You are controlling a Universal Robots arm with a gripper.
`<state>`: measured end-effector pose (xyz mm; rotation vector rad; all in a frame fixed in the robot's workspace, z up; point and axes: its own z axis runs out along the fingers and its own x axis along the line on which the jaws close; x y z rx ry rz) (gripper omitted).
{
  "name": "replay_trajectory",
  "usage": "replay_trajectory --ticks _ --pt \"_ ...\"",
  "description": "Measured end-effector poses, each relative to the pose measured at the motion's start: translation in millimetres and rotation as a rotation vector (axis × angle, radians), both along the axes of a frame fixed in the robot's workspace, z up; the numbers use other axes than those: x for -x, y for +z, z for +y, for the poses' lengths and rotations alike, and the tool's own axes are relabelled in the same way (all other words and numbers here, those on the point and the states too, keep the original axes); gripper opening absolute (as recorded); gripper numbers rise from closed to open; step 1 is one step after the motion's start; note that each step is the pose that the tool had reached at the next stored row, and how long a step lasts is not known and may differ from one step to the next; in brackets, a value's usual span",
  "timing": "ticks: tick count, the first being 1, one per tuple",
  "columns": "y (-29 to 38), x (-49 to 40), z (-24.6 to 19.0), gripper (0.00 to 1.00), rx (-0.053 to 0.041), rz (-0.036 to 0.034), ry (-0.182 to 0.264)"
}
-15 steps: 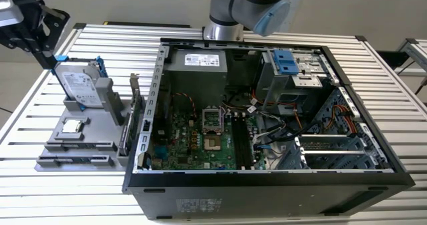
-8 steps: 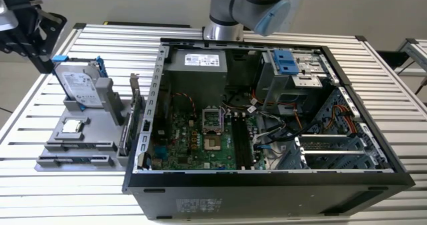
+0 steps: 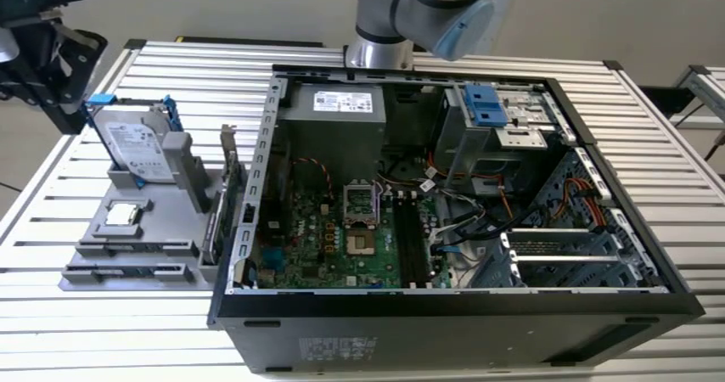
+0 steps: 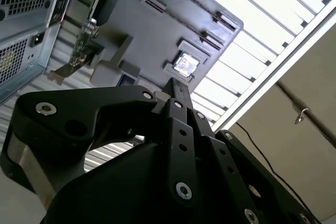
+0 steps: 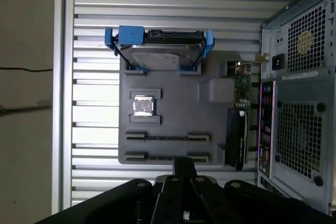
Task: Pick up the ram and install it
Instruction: 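Reach for the ram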
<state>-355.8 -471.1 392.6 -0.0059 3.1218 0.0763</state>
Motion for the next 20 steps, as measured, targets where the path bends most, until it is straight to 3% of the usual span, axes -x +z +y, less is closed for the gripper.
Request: replay_trajectory --ticks 20 --pt "-0.1 0.0 -25.3 0.0 0.0001 0.0037 0.0"
